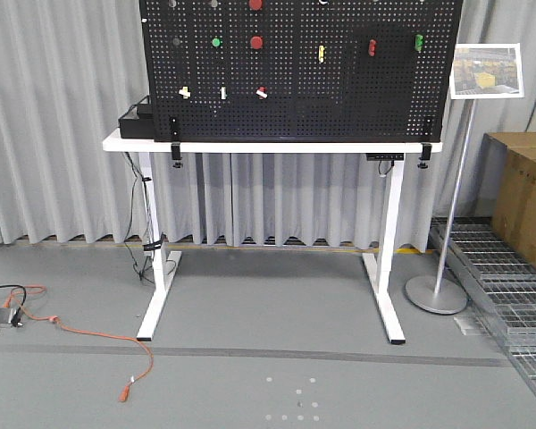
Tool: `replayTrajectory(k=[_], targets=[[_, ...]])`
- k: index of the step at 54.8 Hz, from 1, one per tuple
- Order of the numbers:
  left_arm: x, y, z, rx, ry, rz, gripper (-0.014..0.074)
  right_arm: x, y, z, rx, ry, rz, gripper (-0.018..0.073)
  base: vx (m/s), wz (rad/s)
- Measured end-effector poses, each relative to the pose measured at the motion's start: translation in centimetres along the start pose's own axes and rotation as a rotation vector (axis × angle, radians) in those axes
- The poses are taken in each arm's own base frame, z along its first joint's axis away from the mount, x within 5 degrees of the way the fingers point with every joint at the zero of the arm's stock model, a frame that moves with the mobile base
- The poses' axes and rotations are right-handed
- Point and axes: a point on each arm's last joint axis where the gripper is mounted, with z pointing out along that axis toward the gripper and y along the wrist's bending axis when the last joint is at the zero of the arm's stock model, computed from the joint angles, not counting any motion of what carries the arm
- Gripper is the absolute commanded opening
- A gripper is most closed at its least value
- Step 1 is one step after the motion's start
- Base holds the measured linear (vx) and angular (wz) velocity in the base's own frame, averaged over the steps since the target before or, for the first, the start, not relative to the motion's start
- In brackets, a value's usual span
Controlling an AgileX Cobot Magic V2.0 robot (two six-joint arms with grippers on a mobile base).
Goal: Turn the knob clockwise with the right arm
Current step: 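Drive the base forward toward the black pegboard on the white table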
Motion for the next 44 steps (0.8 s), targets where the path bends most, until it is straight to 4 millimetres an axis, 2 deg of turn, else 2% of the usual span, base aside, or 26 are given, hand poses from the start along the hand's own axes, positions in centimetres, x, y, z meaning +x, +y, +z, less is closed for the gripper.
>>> replayTrajectory(k=[44], targets=[[0.0, 0.0, 0.0, 0.0, 0.0, 0.0, -0.0006, 0.01, 0.0, 0.0, 0.0, 0.001, 0.0, -0.0008, 0.01, -0.01]])
